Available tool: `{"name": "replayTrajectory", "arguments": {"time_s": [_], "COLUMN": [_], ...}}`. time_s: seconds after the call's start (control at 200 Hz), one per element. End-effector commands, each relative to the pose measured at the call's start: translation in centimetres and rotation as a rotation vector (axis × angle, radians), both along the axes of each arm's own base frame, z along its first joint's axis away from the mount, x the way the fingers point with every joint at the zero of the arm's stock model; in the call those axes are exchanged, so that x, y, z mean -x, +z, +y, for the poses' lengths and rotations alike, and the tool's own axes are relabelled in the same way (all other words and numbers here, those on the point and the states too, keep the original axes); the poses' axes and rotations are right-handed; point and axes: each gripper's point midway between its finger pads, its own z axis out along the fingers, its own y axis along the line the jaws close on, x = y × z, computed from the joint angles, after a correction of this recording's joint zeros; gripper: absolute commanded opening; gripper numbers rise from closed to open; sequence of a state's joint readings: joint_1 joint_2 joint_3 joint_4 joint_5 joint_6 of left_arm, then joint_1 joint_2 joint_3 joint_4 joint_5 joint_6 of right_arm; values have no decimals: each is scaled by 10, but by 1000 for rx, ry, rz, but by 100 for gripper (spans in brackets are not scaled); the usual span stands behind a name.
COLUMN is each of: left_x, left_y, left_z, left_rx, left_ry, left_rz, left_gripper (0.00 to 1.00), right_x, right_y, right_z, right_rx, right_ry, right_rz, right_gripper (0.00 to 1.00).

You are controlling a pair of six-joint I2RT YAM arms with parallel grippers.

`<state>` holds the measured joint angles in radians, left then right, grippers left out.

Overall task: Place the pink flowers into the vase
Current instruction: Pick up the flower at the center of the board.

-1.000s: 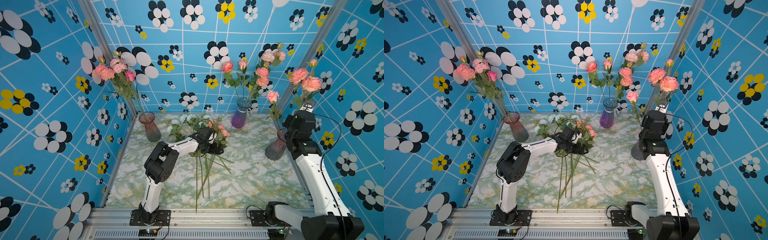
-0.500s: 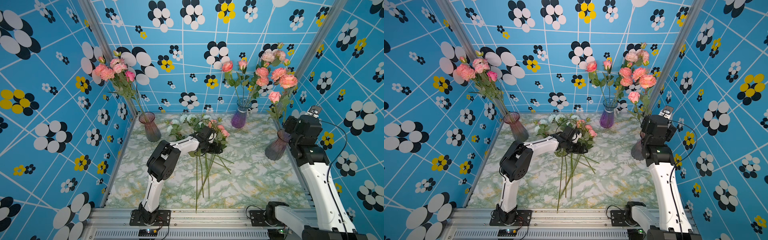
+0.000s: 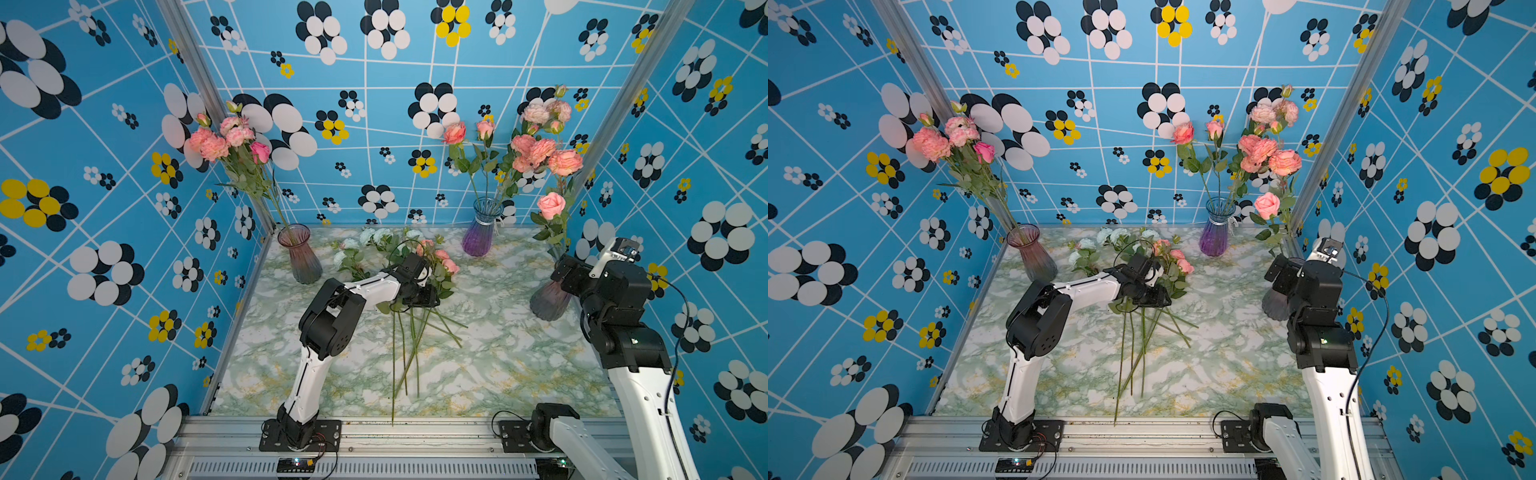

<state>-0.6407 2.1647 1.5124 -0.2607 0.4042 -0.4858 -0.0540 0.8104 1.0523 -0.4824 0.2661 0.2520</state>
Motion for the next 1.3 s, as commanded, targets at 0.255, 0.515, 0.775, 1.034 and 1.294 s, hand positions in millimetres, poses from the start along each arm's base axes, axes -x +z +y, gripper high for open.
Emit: {"name": "replayTrajectory", "arguments": {"time_s": [0.255, 0.515, 0.775, 1.034, 1.294], "left_x": [-10, -10, -14, -26, -26], "left_y": [2, 0, 12, 84, 173], "left_z": [0, -3, -6, -7, -6], "left_rx": [8, 20, 45, 154, 345], "left_ry": [11, 7, 1, -7, 2], "left_rz": [-9, -4, -20, -171, -383], "left_gripper": [23, 13, 8, 3, 0], "right_x": [-9, -23, -33, -50, -72], "right_y": [-37, -48, -60, -78, -70], "right_z": [39, 66, 96, 143, 184], "right_rx": [-119, -124, -130, -141, -269], "right_ry": [172, 257, 346, 480, 584], "right_rz": [70, 115, 163, 262, 316], "right_gripper": [99, 99, 99, 99, 99]}}
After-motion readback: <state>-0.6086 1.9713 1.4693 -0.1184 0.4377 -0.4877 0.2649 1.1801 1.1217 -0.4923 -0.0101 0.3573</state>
